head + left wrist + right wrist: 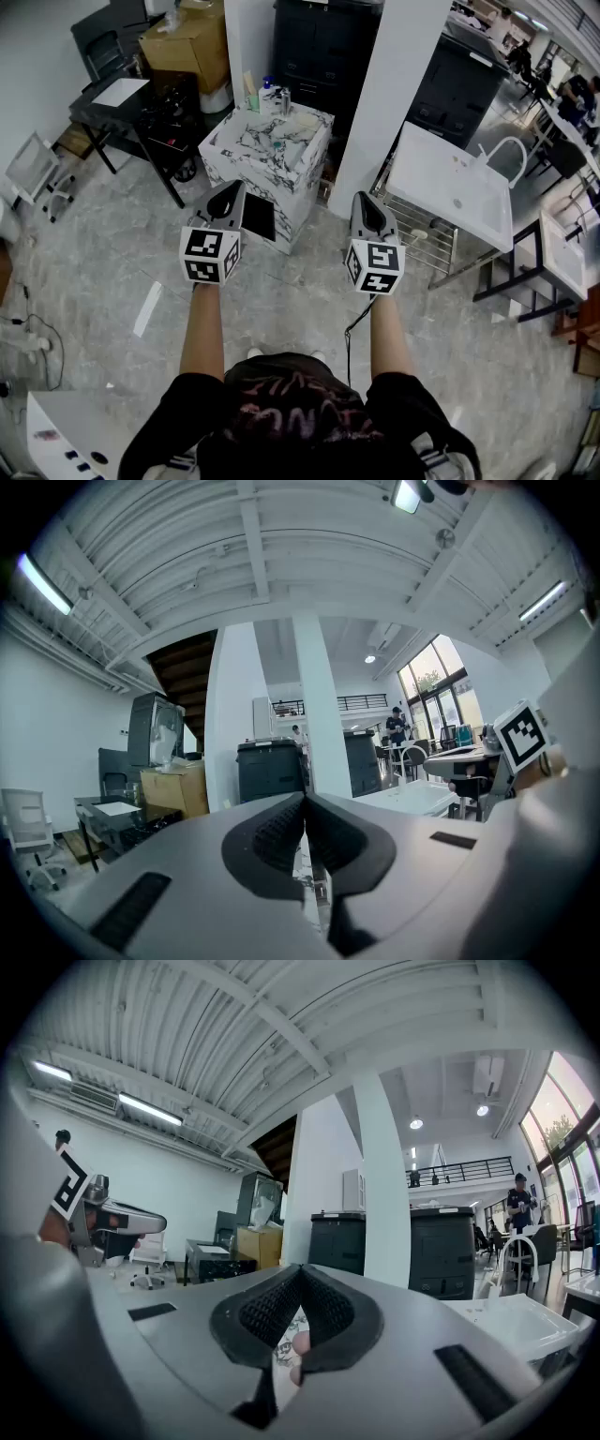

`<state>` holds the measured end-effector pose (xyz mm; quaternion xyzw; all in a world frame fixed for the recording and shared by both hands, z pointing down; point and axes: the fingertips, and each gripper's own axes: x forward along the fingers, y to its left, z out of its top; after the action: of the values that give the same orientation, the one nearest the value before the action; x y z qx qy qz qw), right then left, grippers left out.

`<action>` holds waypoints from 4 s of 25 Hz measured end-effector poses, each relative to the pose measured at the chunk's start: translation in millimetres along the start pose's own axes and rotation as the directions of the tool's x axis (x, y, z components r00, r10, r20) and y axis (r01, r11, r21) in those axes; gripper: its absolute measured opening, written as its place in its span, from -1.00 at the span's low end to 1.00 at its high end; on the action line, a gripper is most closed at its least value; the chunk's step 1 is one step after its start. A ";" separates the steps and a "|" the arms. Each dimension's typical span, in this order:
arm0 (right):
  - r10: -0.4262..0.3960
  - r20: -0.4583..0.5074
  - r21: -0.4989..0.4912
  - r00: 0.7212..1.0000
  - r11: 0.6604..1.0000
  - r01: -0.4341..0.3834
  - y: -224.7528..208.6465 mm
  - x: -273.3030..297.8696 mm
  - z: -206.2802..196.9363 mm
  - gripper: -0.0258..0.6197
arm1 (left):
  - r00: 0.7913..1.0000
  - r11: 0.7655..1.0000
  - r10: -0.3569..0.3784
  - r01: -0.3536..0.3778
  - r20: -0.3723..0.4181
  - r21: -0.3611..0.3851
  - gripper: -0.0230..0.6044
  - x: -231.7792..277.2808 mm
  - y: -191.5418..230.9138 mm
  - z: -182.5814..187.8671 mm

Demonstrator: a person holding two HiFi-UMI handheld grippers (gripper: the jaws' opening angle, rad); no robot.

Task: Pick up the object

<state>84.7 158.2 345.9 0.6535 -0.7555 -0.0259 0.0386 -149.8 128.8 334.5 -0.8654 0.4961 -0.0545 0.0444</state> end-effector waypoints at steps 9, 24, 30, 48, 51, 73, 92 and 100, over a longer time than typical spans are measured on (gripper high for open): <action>-0.010 0.005 -0.002 1.000 1.000 0.010 5.7 -5.2 0.4 -0.88 | 1.000 1.000 -0.006 0.006 -0.007 -0.018 -0.87 -6.8 0.2 -5.3; -0.035 0.021 -0.019 0.999 0.999 0.035 34.1 -10.9 4.3 -0.88 | 0.999 0.998 -0.048 0.048 0.003 -0.027 -0.87 -24.3 16.5 -13.6; -0.059 0.019 -0.031 0.998 0.998 0.059 61.0 -14.5 5.3 -0.88 | 0.997 0.997 -0.079 0.079 0.011 -0.022 -0.87 -38.2 32.7 -17.4; -0.093 0.011 -0.055 0.996 0.994 0.093 83.8 -5.5 -3.6 -0.88 | 0.992 0.991 -0.124 0.124 0.005 -0.041 -0.87 -33.2 50.8 -39.4; -0.095 0.003 -0.047 0.995 0.994 0.095 73.7 7.5 -12.0 -0.88 | 0.992 0.991 -0.129 0.128 -0.012 -0.039 -0.87 -17.3 49.7 -46.4; -0.010 -0.034 0.001 0.999 1.000 0.010 -54.6 225.6 -45.9 -0.88 | 0.991 0.995 -0.095 0.091 -0.095 -0.043 -0.87 235.4 66.2 -60.7; -0.006 -0.042 0.007 0.999 1.000 0.006 -98.2 326.2 -49.8 -0.87 | 0.992 0.995 -0.086 0.081 -0.095 -0.054 -0.87 340.7 95.9 -61.6; -0.049 -0.066 -0.005 0.997 0.999 0.048 -105.2 397.1 -61.5 -0.87 | 0.983 0.988 -0.144 0.137 -0.111 -0.065 -0.87 412.9 130.7 -82.6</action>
<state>137.3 -249.1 407.5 0.6721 -0.7376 -0.0067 0.0640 -65.6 -295.5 420.0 -0.8945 0.4370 -0.0933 -0.0132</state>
